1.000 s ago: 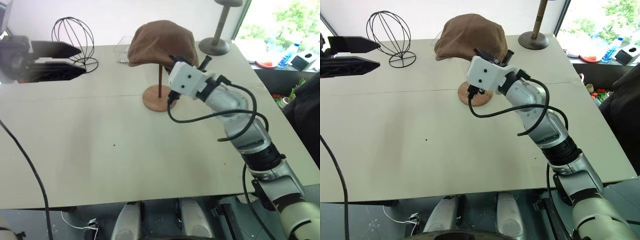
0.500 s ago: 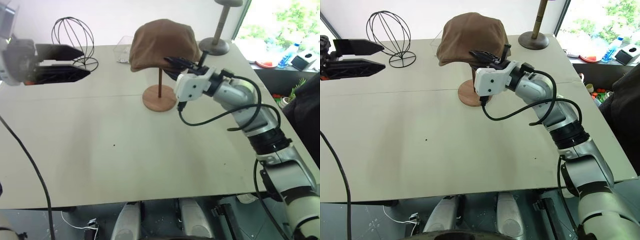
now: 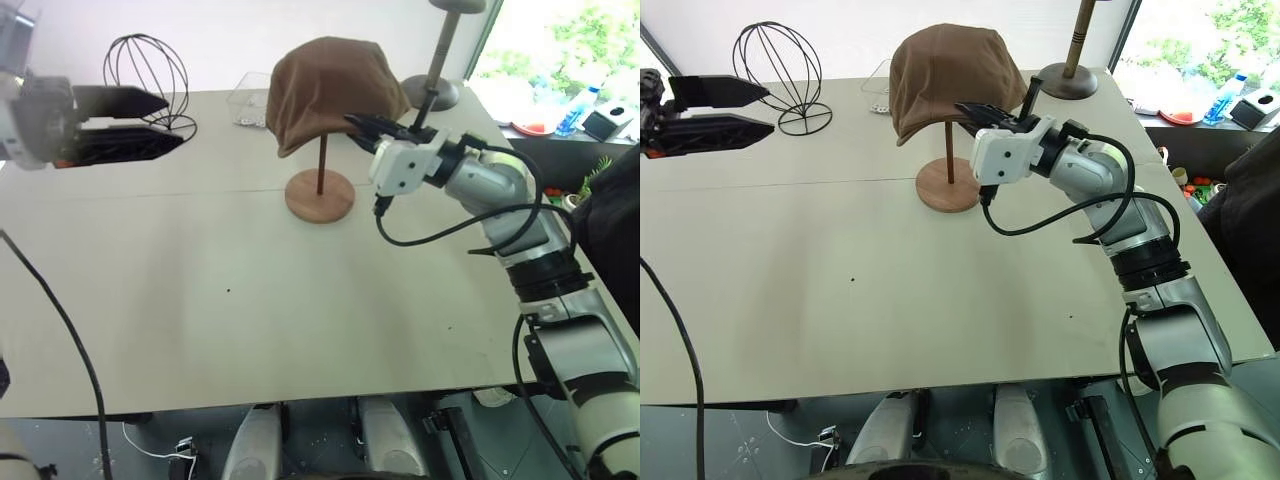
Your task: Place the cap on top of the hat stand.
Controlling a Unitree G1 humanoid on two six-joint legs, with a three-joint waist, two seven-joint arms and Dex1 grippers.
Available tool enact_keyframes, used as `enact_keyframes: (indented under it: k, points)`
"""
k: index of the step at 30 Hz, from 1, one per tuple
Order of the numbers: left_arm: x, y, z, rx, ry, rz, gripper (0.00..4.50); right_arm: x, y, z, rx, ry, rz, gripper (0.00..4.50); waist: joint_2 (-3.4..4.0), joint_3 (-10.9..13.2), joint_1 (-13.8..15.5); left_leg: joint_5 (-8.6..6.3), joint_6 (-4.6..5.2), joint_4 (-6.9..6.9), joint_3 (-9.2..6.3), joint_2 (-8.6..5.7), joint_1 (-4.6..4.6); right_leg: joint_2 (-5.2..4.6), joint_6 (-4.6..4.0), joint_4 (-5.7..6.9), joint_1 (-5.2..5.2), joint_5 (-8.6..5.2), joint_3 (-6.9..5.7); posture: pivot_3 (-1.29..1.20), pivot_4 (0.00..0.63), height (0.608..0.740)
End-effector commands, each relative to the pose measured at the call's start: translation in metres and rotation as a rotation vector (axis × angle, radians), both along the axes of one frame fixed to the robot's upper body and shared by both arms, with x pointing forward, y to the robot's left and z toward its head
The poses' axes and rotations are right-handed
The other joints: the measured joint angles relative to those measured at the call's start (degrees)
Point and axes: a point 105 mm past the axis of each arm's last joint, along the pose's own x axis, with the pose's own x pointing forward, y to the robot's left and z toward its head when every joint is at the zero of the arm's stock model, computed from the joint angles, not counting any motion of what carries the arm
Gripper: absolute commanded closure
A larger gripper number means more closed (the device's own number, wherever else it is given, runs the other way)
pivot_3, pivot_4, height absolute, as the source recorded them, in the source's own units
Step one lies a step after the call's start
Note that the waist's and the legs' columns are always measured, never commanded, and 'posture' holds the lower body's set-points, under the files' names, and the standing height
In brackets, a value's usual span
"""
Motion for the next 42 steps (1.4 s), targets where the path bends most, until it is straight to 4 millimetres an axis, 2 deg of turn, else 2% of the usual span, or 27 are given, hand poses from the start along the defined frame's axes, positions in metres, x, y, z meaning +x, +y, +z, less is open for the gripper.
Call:
enact_keyframes:
  k: [1, 2, 3, 5, 10, 14, 18, 23, 25, 28, 34, 39, 42]
  points:
    - [-0.006, 0.001, 0.018, -0.008, -0.081, -0.001, 0.23, -0.004, -0.001, 0.01, 0.06, 0.007, 0.012, 4.08, 0.0, 0.0, -0.01, 0.0, 0.0, 0.0, 0.0, 0.0, 0.0, 0.0, 0.0, 0.0, 0.0, 0.0, 0.0, 0.0, 0.15, 0.74]
    - [-0.006, 0.001, 0.018, -0.008, -0.081, -0.001, 0.23, -0.005, -0.001, 0.008, 0.063, 0.015, 0.012, 3.65, 0.0, 0.0, 0.03, 0.0, 0.0, 0.0, 0.0, 0.0, 0.0, 0.0, 0.0, 0.0, 0.0, 0.0, 0.0, 0.0, 0.15, 0.74]
    - [-0.006, 0.001, 0.018, -0.007, -0.08, -0.001, 0.23, -0.006, 0.0, 0.007, 0.063, 0.022, 0.011, 3.43, 0.0, 0.0, 0.07, 0.0, 0.0, 0.0, 0.0, 0.0, 0.0, 0.0, 0.0, 0.0, 0.0, 0.0, 0.0, 0.0, 0.15, 0.74]
    - [-0.006, 0.001, 0.018, -0.007, -0.079, -0.002, 0.23, -0.009, 0.002, 0.003, 0.052, 0.039, 0.012, 2.53, 0.0, 0.0, 0.07, 0.0, 0.0, 0.01, -0.01, -0.01, 0.0, 0.0, 0.0, 0.02, 0.0, 0.0, 0.0, 0.0, 0.15, 0.74]
    - [-0.004, 0.001, 0.016, -0.002, -0.073, -0.003, 0.23, -0.029, 0.001, -0.006, 0.057, 0.097, 0.033, 2.53, 0.0, 0.0, 0.05, 0.0, 0.0, 0.02, -0.01, 0.0, 0.0, 0.0, 0.0, 0.06, 0.0, 0.0, 0.0, 0.0, 0.15, 0.74]
    - [-0.004, 0.004, 0.014, 0.009, -0.066, -0.002, 0.23, -0.051, -0.013, -0.003, 0.092, 0.203, 0.074, 2.53, 0.0, 0.0, 0.2, 0.0, 0.0, 0.04, -0.01, -0.01, 0.0, -0.01, 0.0, 0.06, 0.01, 0.0, 0.0, 0.0, 0.15, 0.74]
    - [-0.004, 0.011, 0.011, 0.021, -0.062, 0.017, 0.23, -0.075, -0.047, 0.008, 0.084, 0.441, 0.117, 2.53, 0.04, 0.02, 0.35, 0.0, 0.01, 0.09, -0.01, 0.0, 0.0, -0.01, 0.0, 0.06, 0.05, 0.0, 0.0, 0.0, 0.15, 0.74]
    - [-0.006, 0.017, 0.011, 0.05, -0.066, 0.024, 0.23, -0.089, -0.097, 0.016, 0.027, 0.8, 0.091, 2.53, 0.01, 0.01, 0.31, -0.02, 0.04, 0.14, 0.0, 0.04, 0.04, 0.0, -0.02, 0.05, 0.1, -0.01, -0.01, 0.0, 0.15, 0.74]
    - [-0.009, 0.022, 0.009, 0.072, -0.059, 0.023, 0.23, -0.084, -0.12, 0.028, 0.078, 0.907, 0.067, 2.53, 0.02, 0.01, 0.1, -0.04, 0.07, 0.15, 0.04, 0.05, 0.06, 0.01, -0.05, 0.04, 0.13, -0.03, 0.0, 0.0, 0.15, 0.74]
    - [-0.013, 0.029, 0.01, 0.099, -0.052, 0.025, 0.23, -0.072, -0.141, 0.049, 0.179, 1.003, 0.036, 2.53, 0.12, 0.07, -0.29, -0.06, 0.1, 0.13, 0.23, 0.09, 0.14, 0.0, -0.22, 0.0, 0.11, -0.08, 0.11, 0.0, 0.15, 0.74]
    - [-0.019, 0.046, 0.016, 0.128, -0.063, 0.077, 0.23, -0.063, -0.15, 0.077, 0.24, 1.139, 0.075, 2.53, 0.16, 0.1, -0.18, -0.12, 0.19, -0.03, 0.47, 0.27, 0.19, 0.1, -0.24, -0.01, -0.06, -0.07, 0.17, 0.0, 0.15, 0.74]
    - [-0.022, 0.052, 0.022, 0.117, -0.082, 0.108, 0.23, -0.051, -0.149, 0.08, 0.256, 1.16, 0.072, 2.53, 0.15, 0.1, -0.12, -0.14, 0.2, -0.07, 0.55, 0.28, 0.14, 0.08, -0.13, -0.08, -0.1, -0.03, 0.2, 0.0, 0.15, 0.74]
    - [-0.025, 0.052, 0.021, 0.124, -0.077, 0.111, 0.23, -0.047, -0.147, 0.074, 0.227, 1.159, 0.068, 1.62, 0.17, 0.12, -0.05, -0.14, 0.2, -0.06, 0.57, 0.28, 0.14, 0.08, -0.13, -0.07, -0.1, -0.02, 0.22, 0.0, 0.15, 0.74]
